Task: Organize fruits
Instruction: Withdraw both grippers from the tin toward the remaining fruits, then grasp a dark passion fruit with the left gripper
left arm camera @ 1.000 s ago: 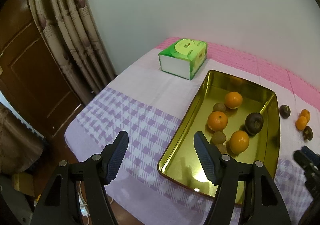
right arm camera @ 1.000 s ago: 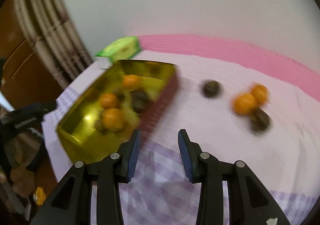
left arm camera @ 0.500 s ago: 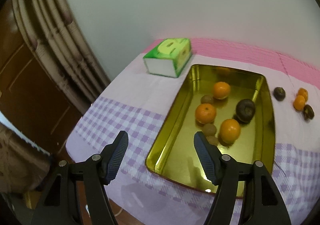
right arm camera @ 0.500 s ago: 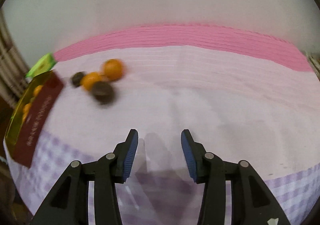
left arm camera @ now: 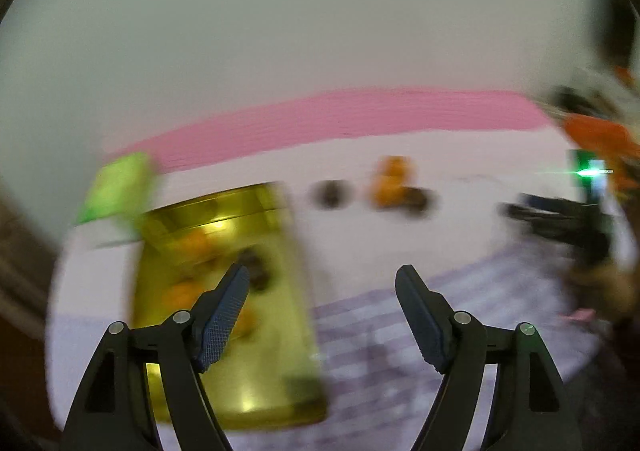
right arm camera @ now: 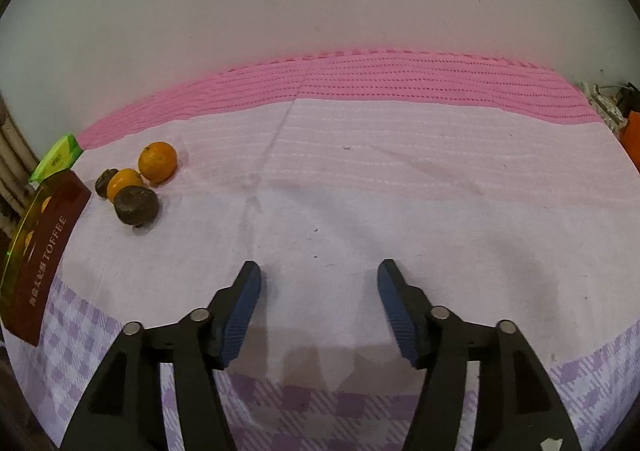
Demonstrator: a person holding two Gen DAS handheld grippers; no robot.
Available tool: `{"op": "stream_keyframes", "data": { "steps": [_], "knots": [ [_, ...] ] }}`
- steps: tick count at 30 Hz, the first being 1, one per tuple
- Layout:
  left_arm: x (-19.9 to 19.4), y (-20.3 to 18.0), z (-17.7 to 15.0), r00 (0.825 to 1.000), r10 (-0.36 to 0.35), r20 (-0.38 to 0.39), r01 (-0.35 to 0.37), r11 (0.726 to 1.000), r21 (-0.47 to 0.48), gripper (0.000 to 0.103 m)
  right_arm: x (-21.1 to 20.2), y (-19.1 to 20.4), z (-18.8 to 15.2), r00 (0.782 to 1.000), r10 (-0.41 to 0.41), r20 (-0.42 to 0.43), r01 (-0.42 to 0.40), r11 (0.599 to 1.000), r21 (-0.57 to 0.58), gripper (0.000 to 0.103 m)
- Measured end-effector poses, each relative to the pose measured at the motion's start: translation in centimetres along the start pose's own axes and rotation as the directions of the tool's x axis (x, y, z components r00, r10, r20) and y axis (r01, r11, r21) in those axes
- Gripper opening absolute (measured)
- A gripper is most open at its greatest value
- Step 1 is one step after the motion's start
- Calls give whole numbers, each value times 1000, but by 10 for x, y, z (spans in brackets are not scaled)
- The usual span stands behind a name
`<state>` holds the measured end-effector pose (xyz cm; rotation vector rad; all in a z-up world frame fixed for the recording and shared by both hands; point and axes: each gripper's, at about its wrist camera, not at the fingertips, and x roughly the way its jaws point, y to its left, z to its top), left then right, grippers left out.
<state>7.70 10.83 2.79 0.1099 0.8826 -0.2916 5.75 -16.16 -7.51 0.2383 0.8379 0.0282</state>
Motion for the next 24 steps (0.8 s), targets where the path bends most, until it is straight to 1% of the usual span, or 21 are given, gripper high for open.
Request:
{"op": "stream_keyframes", "data": {
  "steps": [1, 2, 4, 5, 7, 9, 10, 11, 12, 13, 15, 16, 18, 20, 21, 23, 24],
  "knots": [
    [11, -4, 14, 999, -35, -31, 36, 999, 32, 76, -2, 0, -2, 1000, 1, 9, -1, 1000, -8, 66],
    [18, -6, 23, 998, -43, -47, 46, 997, 60, 76, -2, 2, -1, 1000, 2, 7, -2, 1000, -17, 69],
    [36, -12, 46, 995, -73, -71, 82, 987, 139, 76, -2, 4, 0, 1000, 10, 4, -10, 1000, -24, 71],
    [43, -13, 54, 993, -82, -82, 94, 982, 163, 76, -3, 4, 0, 1000, 14, 3, -13, 1000, -25, 73],
    [67, -12, 73, 987, -98, -130, 124, 971, 204, 76, -3, 5, 0, 1000, 18, 2, -18, 999, -27, 76],
    [91, -10, 87, 980, -90, -176, 130, 964, 233, 76, -2, 6, 0, 1000, 26, 0, -26, 999, -31, 80],
    [100, -10, 91, 977, -97, -191, 144, 958, 247, 75, -3, 6, -1, 1000, 29, -1, -29, 999, -32, 82],
    [108, -11, 95, 973, -108, -206, 161, 952, 261, 74, -2, 6, -1, 999, 34, -2, -34, 999, -33, 82],
    [117, -11, 97, 967, -117, -226, 180, 943, 279, 71, -2, 6, -1, 999, 39, -2, -39, 999, -32, 83],
    [127, -11, 99, 960, -118, -255, 195, 933, 301, 68, -3, 5, -2, 999, 45, -2, -45, 999, -30, 84],
    [150, -9, 99, 942, -105, -320, 217, 916, 338, 65, -4, 3, -2, 998, 61, 1, -61, 998, -22, 85],
    [156, -7, 99, 937, -99, -334, 219, 913, 344, 62, -4, 2, -2, 998, 69, 3, -69, 997, -17, 85],
    [171, 1, 98, 926, -93, -366, 225, 915, 336, 61, -5, 0, -2, 997, 83, 7, -83, 997, -7, 85],
    [181, 8, 99, 922, -92, -376, 223, 920, 321, 61, -5, -1, -3, 996, 90, 8, -90, 996, -3, 86],
    [186, 11, 100, 920, -99, -379, 226, 924, 308, 61, -6, 0, -3, 996, 91, 8, -91, 996, -3, 86],
    [193, 14, 101, 911, -122, -394, 246, 927, 282, 61, -5, 1, -3, 996, 92, 6, -92, 996, -6, 89],
    [197, 13, 100, 903, -134, -408, 261, 926, 272, 57, -5, 1, -3, 996, 94, 5, -94, 996, -9, 90]
  ]
}}
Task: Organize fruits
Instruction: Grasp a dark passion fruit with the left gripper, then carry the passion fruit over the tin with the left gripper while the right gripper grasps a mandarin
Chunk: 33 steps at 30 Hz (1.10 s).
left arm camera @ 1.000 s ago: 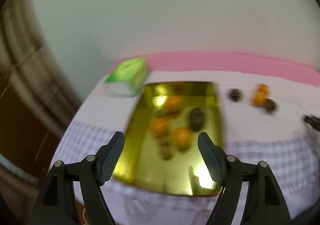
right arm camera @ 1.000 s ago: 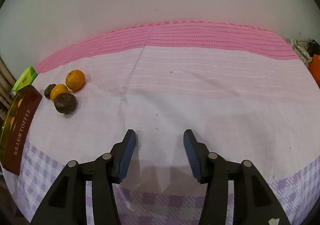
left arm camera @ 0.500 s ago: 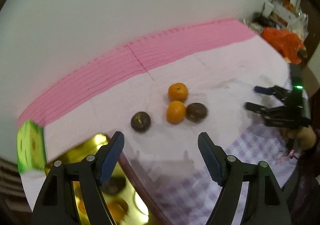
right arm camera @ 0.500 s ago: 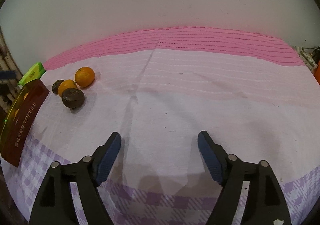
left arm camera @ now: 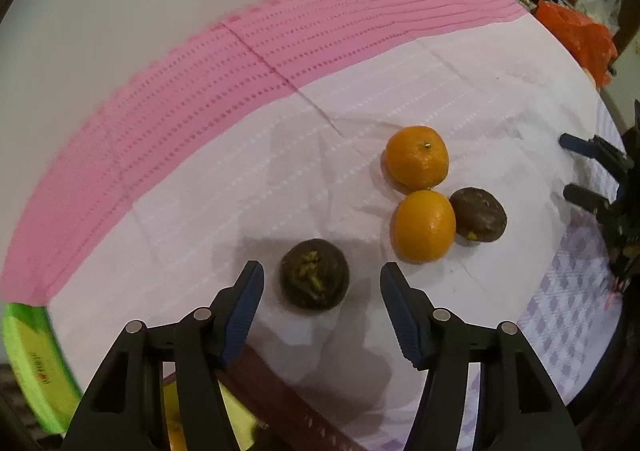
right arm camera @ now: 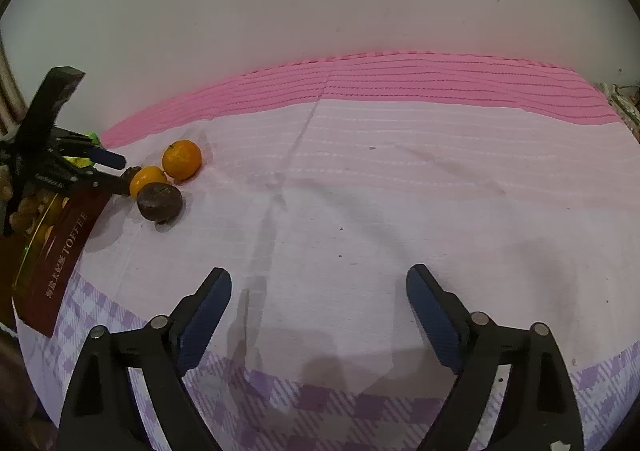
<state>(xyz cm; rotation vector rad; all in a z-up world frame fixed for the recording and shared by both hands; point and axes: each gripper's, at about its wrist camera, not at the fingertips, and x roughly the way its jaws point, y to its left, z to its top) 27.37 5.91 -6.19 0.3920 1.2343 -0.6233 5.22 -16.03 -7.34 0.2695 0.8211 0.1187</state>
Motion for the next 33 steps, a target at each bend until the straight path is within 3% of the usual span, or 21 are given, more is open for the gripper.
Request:
{"op": "stream_keyframes", "data": {
  "steps": [1, 2, 3, 5, 9, 12, 14, 16, 21, 25, 33],
  "knots": [
    [8, -1, 1, 1000, -6, -26, 6, 1000, 4, 50, 0, 1, 0, 1000, 1, -2, -1, 1000, -4, 91],
    [12, -2, 1, 999, 13, -30, -12, 1000, 16, 49, 1, 1, 0, 1000, 0, -4, 0, 1000, -7, 92],
    [11, -5, 2, 1000, 22, -13, -21, 999, 31, 39, 1, 2, 0, 1000, -2, -6, 2, 1000, -11, 92],
    [10, -3, 2, 1000, 6, -5, -6, 1000, -12, 39, 2, 3, 0, 1000, -2, -10, 2, 1000, -15, 94],
    [-5, -15, -10, 993, 92, 70, -86, 993, -85, 39, 1, 2, 0, 1000, -2, -9, 2, 1000, -16, 94],
    [-35, -22, -29, 984, 84, 159, -49, 976, -213, 39, 0, 1, 0, 1000, 5, -3, -5, 1000, -7, 93],
    [-58, -33, -47, 973, 101, 210, -38, 958, -284, 39, -2, 1, 1, 1000, 30, 4, -30, 1000, -2, 78],
    [-76, -48, -67, 964, 91, 249, -5, 946, -323, 39, -1, 5, 7, 994, 108, -3, -108, 994, 5, 70],
    [-93, -78, -94, 960, 69, 270, 44, 918, -394, 39, 6, 48, 52, 974, 228, -17, -229, 969, -98, 64],
    [-109, -89, -106, 951, 94, 295, 43, 904, -425, 39, 32, 79, 93, 955, 287, -82, -295, 946, -133, 58],
    [-132, -98, -137, 938, 120, 326, 50, 881, -470, 39, 89, 117, 108, 956, 232, -179, -261, 952, -161, 58]
  ]
}}
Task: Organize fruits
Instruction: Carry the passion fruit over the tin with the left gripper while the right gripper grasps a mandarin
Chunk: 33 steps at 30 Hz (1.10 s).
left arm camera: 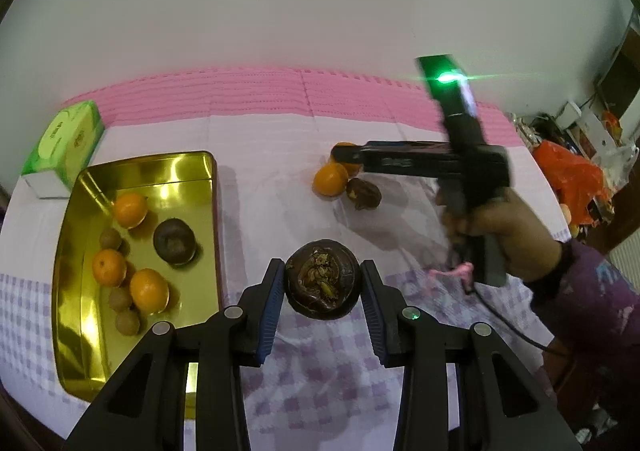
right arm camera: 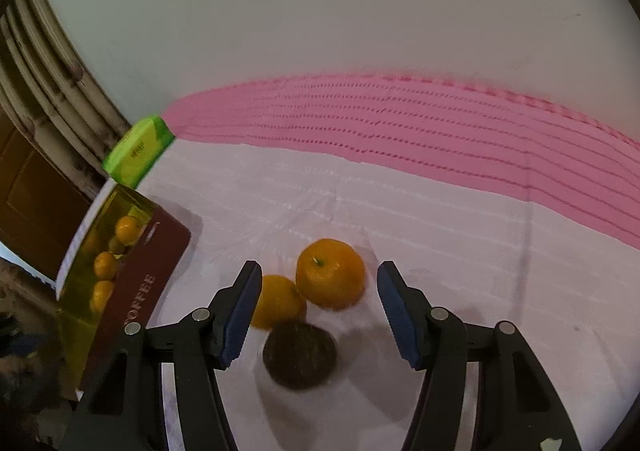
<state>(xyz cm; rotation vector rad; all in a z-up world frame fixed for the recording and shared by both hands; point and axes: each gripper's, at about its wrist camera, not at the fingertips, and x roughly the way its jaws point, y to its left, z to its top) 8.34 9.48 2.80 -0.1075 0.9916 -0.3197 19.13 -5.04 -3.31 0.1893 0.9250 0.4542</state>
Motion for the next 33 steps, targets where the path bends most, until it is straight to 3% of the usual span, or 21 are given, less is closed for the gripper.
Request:
{"op": "stream_keyframes", "data": {
  "steps": [1, 4, 7, 10, 13, 18, 24, 30, 33],
  "knots": [
    [-3, 2, -2, 1000, -2, 3, 2, 1000, -6, 39, 6, 1, 1, 1000, -16, -9, 16, 1000, -7, 57],
    [-6, 4, -4, 1000, 0, 8, 0, 1000, -19, 39, 21, 1, 6, 999, -42, -26, 42, 999, -6, 37],
    [-13, 7, -8, 1000, 0, 17, 1, 999, -42, 39, 23, 2, 6, 998, -39, -52, 37, 999, -29, 36],
    [-19, 16, -12, 999, 14, 36, -12, 998, -67, 39, -4, -4, -1, 999, -35, 9, 35, 999, -24, 36],
    [-34, 28, -19, 997, 39, 66, -32, 993, -112, 39, -38, -18, -20, 993, -97, 73, 97, 995, 3, 36],
    [-53, 51, -35, 987, 132, 89, -115, 979, -168, 39, -80, -44, -67, 971, -216, 104, 207, 974, 90, 36],
    [-60, 76, -50, 980, 181, 85, -159, 963, -220, 39, -87, -58, -112, 952, -296, 82, 281, 946, 160, 36],
    [-51, 90, -60, 968, 240, 73, -219, 949, -227, 39, -86, -57, -119, 935, -338, 108, 316, 931, 182, 36],
    [-44, 95, -61, 970, 233, 74, -210, 948, -241, 39, -84, -53, -120, 926, -357, 121, 335, 927, 170, 36]
  ]
}}
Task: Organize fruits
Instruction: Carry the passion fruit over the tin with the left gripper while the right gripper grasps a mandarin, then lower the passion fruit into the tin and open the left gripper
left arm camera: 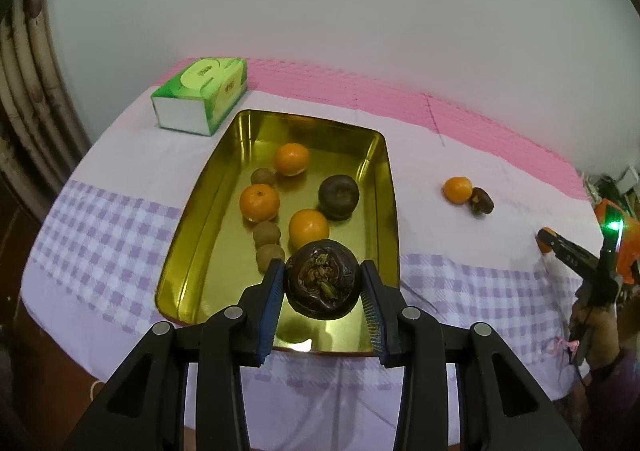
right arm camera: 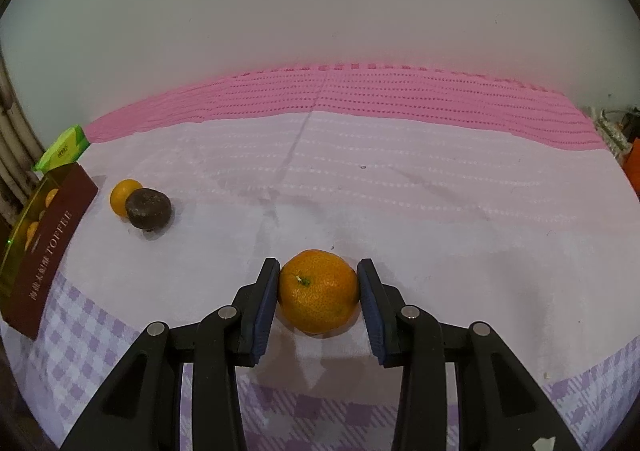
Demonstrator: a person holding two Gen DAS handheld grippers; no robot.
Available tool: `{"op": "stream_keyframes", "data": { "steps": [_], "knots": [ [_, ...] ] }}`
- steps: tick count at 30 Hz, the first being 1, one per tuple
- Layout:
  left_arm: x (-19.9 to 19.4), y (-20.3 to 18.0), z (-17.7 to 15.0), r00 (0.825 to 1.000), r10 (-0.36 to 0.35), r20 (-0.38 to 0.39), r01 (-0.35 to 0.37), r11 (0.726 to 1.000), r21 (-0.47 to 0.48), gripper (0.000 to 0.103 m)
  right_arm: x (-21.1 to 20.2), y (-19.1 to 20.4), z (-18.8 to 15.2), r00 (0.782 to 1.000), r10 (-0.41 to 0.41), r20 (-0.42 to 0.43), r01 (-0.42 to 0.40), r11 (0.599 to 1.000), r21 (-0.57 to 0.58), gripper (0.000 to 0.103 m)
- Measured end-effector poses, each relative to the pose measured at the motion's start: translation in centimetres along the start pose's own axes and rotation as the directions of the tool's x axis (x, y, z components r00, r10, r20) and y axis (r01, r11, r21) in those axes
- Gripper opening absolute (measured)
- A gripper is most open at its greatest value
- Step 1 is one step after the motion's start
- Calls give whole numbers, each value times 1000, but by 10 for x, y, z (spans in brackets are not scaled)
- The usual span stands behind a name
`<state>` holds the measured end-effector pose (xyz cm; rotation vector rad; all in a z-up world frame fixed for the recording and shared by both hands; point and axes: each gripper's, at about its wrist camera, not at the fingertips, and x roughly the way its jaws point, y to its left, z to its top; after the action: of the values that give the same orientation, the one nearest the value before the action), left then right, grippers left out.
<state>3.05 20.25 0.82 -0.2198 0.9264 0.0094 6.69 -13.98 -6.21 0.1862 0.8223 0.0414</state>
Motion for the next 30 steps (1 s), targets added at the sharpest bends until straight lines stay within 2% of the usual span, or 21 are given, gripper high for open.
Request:
{"op": "stream_keyframes", "data": {
  "steps": [16, 30],
  "knots": [
    [40, 7, -7, 997, 49, -67, -48, 999, 15, 39, -2, -6, -6, 1000, -1, 29, 1, 1000, 18, 37],
    [56, 13, -9, 992, 99, -75, -97, 995, 32, 39, -6, -8, -4, 1000, 17, 23, -18, 999, 38, 37]
  ]
}}
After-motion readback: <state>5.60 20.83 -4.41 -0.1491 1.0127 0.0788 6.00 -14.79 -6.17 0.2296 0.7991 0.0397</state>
